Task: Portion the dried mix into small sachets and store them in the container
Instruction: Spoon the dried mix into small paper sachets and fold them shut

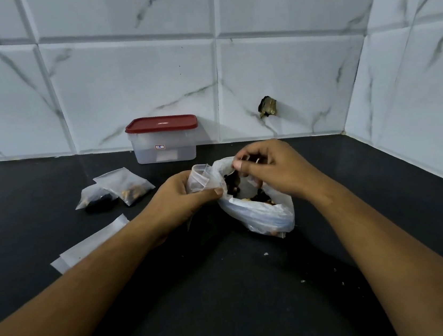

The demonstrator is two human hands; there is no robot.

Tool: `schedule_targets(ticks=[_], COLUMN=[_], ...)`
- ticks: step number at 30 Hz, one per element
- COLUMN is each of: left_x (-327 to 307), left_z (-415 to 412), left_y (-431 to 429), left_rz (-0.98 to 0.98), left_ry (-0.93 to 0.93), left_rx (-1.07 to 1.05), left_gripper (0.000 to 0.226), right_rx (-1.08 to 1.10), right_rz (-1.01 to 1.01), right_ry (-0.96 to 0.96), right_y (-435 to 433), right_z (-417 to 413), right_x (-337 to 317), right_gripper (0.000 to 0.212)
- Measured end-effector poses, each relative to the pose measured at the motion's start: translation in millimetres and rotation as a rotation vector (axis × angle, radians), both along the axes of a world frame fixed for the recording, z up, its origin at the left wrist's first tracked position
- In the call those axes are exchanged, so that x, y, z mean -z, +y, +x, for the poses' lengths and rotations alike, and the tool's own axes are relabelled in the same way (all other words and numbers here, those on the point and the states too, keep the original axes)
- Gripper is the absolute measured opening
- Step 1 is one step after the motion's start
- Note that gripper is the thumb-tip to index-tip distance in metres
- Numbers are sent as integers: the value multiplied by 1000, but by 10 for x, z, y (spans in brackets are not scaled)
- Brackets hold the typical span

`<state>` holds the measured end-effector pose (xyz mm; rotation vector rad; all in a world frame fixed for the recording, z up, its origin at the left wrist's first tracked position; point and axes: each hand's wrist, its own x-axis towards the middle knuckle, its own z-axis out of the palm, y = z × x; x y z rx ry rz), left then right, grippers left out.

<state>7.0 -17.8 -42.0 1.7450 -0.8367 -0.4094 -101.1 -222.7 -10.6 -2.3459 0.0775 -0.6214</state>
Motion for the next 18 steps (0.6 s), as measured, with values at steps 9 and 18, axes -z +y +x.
schedule_targets(ticks=[9, 18], left_x=[-50, -69], left_z=[-51, -66], left_y=[19, 26], left_rz=[-14, 51], left_ry=[-45, -84], left_rx=[-16, 19], left_gripper=[30, 31], right_rx=[248, 272], right_rz=[271, 401], right_ry=[-123, 23], right_y=[-135, -49], right_z=[-4, 9], right_x=[-46, -34], right_gripper=[25, 21])
